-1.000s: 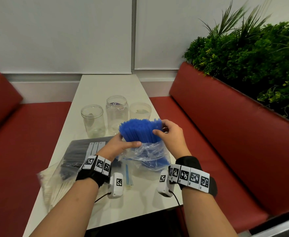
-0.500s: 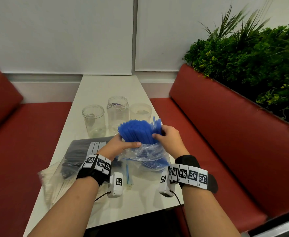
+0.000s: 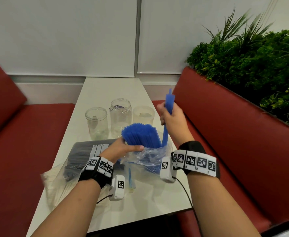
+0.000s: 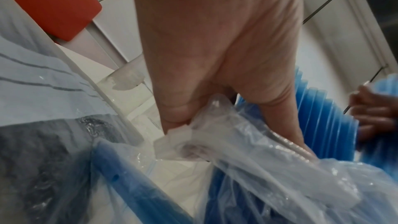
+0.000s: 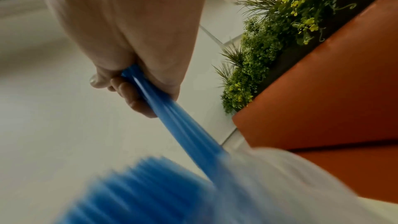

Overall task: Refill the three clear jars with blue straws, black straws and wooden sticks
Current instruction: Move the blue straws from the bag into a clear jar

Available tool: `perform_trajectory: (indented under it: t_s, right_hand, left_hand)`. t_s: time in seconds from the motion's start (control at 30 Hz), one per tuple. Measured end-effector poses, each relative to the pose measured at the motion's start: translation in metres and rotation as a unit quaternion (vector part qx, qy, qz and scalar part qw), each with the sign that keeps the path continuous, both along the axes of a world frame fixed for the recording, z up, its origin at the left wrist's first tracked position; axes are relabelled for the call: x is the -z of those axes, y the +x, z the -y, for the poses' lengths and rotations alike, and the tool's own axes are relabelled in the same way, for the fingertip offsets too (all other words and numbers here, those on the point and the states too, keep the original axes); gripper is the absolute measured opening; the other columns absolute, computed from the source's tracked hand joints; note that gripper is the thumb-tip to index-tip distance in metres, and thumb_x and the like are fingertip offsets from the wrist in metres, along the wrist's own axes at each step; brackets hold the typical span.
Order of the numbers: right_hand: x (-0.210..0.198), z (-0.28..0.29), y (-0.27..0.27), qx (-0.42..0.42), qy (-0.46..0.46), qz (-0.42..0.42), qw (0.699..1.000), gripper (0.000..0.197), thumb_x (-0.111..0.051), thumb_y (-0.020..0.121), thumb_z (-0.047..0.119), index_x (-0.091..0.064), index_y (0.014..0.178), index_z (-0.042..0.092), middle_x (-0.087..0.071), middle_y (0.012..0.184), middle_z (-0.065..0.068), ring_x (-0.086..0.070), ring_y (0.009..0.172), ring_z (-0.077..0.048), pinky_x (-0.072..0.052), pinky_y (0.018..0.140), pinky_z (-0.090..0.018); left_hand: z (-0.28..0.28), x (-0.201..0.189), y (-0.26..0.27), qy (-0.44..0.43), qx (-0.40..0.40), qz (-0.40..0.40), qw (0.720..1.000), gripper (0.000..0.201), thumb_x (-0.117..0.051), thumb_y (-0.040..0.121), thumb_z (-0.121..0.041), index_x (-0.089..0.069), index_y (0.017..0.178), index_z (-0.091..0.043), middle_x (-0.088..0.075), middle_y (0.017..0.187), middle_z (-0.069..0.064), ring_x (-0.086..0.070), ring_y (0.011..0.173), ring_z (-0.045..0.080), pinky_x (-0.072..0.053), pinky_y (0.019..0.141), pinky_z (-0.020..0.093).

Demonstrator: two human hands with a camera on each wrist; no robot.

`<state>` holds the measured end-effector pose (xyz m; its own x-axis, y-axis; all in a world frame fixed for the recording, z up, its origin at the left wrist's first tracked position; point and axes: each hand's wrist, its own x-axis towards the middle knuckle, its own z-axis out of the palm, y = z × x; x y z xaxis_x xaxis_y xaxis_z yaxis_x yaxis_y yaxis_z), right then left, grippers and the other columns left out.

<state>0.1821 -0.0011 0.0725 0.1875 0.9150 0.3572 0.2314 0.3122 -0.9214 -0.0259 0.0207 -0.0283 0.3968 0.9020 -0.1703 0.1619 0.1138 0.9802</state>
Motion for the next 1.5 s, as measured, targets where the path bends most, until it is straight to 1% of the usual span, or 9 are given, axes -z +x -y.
perform_trajectory:
  t_s: [0.2, 0.37, 0.7, 0.87, 0.97, 1.13, 1.27, 1.4, 1.5]
  right_hand:
    - [-0.101, -0.01, 0.007, -0.043, 0.108, -0.142, 0.983, 0.032, -0.076, 0.09, 0.036, -0.054, 0.072, 0.022, -0.042, 0.055, 0.006, -0.035, 0.045, -0.012, -0.036, 0.044, -0.028]
    - [-0.14, -0.053, 0.012, -0.031, 0.167, -0.211, 0.962, 0.042, -0.081, 0.085, 0.03, -0.043, 0.068, 0.023, -0.039, 0.053, 0.003, -0.035, 0.047, -0.014, -0.038, 0.048, -0.029]
    - [-0.037, -0.146, -0.006, 0.025, 0.02, -0.124, 0.992, 0.039, -0.076, 0.091, 0.032, -0.052, 0.063, 0.019, -0.048, 0.06, -0.001, -0.045, 0.056, -0.013, -0.042, 0.066, -0.031]
    - [0.004, -0.177, -0.004, 0.002, -0.04, -0.099, 0.994, 0.036, -0.077, 0.088, 0.039, -0.058, 0.077, 0.011, -0.055, 0.061, 0.005, -0.054, 0.058, -0.007, -0.049, 0.072, -0.031]
    - [0.024, -0.19, -0.001, -0.028, -0.082, -0.061, 0.994, 0.035, -0.079, 0.086, 0.039, -0.058, 0.073, 0.014, -0.063, 0.065, 0.003, -0.064, 0.064, -0.008, -0.054, 0.079, -0.036]
    - [0.052, -0.199, 0.013, -0.061, -0.141, -0.012, 0.988, 0.031, -0.082, 0.084, 0.034, -0.061, 0.073, 0.014, -0.071, 0.068, 0.002, -0.071, 0.075, -0.012, -0.051, 0.077, -0.032]
    - [0.057, -0.198, 0.021, -0.076, -0.158, 0.058, 0.983, 0.022, -0.083, 0.082, 0.021, -0.065, 0.069, 0.019, -0.066, 0.067, 0.008, -0.06, 0.066, -0.007, -0.046, 0.068, -0.025]
    - [0.055, -0.194, 0.021, -0.077, -0.161, 0.104, 0.978, 0.017, -0.082, 0.081, 0.009, -0.066, 0.08, 0.016, -0.065, 0.078, 0.002, -0.058, 0.068, -0.011, -0.046, 0.069, -0.029]
    - [0.05, -0.189, 0.019, -0.063, -0.157, 0.12, 0.978, 0.03, -0.086, 0.079, 0.018, -0.068, 0.103, 0.018, -0.064, 0.096, -0.001, -0.061, 0.083, -0.011, -0.05, 0.075, -0.027]
  left_hand:
    - [-0.005, 0.001, 0.0, -0.017, -0.003, 0.012, 1.0, 0.076, -0.095, 0.064, -0.03, -0.058, 0.129, -0.023, -0.072, 0.12, 0.0, -0.068, 0.113, 0.02, -0.05, 0.105, 0.048]
    - [-0.011, 0.0, 0.0, -0.023, -0.001, 0.014, 1.0, 0.079, -0.096, 0.062, -0.032, -0.058, 0.131, -0.022, -0.072, 0.121, -0.001, -0.067, 0.115, 0.019, -0.05, 0.106, 0.047]
    - [-0.018, 0.0, 0.006, -0.027, 0.001, 0.014, 1.0, 0.075, -0.094, 0.067, -0.026, -0.058, 0.132, -0.022, -0.072, 0.122, -0.002, -0.068, 0.114, 0.016, -0.05, 0.106, 0.045]
    - [-0.022, 0.003, 0.003, -0.039, -0.02, 0.014, 0.999, 0.081, -0.094, 0.065, -0.025, -0.055, 0.136, -0.02, -0.07, 0.125, 0.0, -0.066, 0.117, 0.018, -0.049, 0.107, 0.047]
    - [-0.024, 0.005, 0.002, -0.04, -0.027, 0.005, 0.999, 0.084, -0.095, 0.065, -0.029, -0.053, 0.137, -0.023, -0.068, 0.127, -0.003, -0.064, 0.118, 0.017, -0.049, 0.107, 0.046]
    - [-0.027, 0.005, 0.003, -0.047, -0.026, 0.008, 0.999, 0.089, -0.096, 0.06, -0.035, -0.053, 0.137, -0.025, -0.069, 0.126, -0.004, -0.066, 0.116, 0.015, -0.051, 0.104, 0.046]
    - [-0.026, 0.003, 0.007, -0.051, -0.029, -0.001, 0.998, 0.096, -0.097, 0.056, -0.039, -0.051, 0.139, -0.024, -0.067, 0.129, -0.003, -0.065, 0.118, 0.019, -0.049, 0.105, 0.049]
    - [-0.024, 0.001, 0.01, -0.05, -0.026, 0.001, 0.998, 0.091, -0.096, 0.059, -0.035, -0.051, 0.138, -0.024, -0.068, 0.128, -0.003, -0.065, 0.118, 0.018, -0.049, 0.106, 0.048]
    - [-0.023, 0.002, 0.009, -0.052, -0.027, -0.001, 0.998, 0.092, -0.096, 0.059, -0.034, -0.05, 0.138, -0.025, -0.067, 0.128, -0.004, -0.066, 0.116, 0.018, -0.05, 0.105, 0.048]
